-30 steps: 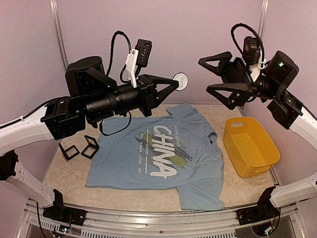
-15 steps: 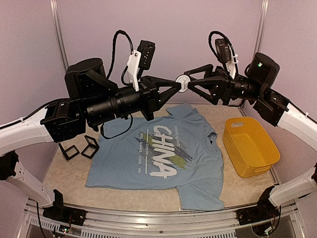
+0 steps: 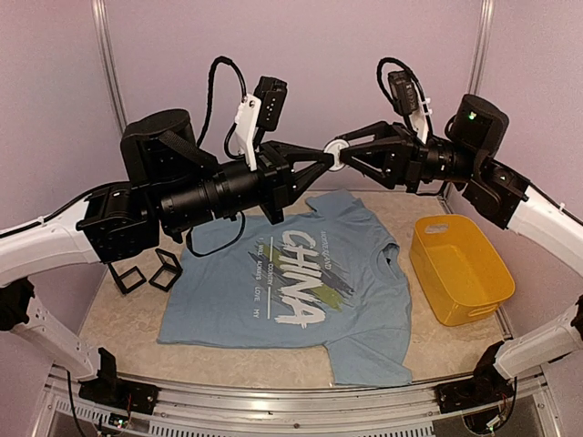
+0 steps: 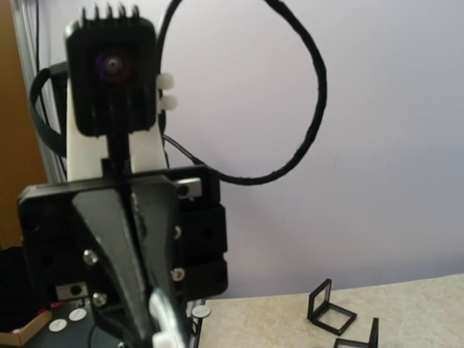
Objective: Pin the brooch onto the clothing
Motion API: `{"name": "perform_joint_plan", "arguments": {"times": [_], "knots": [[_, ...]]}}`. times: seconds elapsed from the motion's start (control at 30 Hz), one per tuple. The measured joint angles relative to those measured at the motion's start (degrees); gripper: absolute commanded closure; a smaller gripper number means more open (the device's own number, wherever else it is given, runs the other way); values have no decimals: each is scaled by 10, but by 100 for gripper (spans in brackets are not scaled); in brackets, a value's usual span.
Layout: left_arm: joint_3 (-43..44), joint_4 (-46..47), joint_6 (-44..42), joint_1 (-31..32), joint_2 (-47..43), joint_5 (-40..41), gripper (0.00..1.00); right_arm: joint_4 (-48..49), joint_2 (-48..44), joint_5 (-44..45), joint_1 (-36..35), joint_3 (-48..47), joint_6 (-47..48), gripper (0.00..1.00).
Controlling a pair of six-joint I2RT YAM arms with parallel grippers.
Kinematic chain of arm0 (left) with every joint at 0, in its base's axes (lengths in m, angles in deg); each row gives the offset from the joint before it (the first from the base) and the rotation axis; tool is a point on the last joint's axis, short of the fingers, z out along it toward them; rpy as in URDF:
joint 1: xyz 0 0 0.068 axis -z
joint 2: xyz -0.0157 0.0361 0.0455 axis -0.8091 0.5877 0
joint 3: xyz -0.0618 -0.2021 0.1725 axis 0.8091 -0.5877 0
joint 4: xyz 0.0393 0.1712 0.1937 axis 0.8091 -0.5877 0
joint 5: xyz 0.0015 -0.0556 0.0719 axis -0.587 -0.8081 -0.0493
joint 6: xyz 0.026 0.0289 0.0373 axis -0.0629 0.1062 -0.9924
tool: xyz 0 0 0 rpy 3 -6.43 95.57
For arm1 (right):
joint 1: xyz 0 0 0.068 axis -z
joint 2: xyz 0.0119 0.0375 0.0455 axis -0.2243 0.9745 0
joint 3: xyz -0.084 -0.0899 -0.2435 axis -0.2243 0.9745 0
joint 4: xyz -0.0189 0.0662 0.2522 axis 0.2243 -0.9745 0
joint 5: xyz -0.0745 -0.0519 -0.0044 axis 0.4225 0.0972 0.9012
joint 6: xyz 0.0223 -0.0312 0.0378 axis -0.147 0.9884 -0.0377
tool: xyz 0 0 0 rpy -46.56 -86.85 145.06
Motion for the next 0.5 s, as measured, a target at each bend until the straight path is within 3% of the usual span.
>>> {"name": "perform_joint_plan", "arguments": {"times": [0.17, 0.5], "knots": [[-2, 7, -6, 0, 0, 1, 100, -16, 3, -1, 0, -10, 6, 58], [-5, 12, -18, 0, 0, 3, 100, -52, 10, 0, 0, -31, 29, 64]]}}
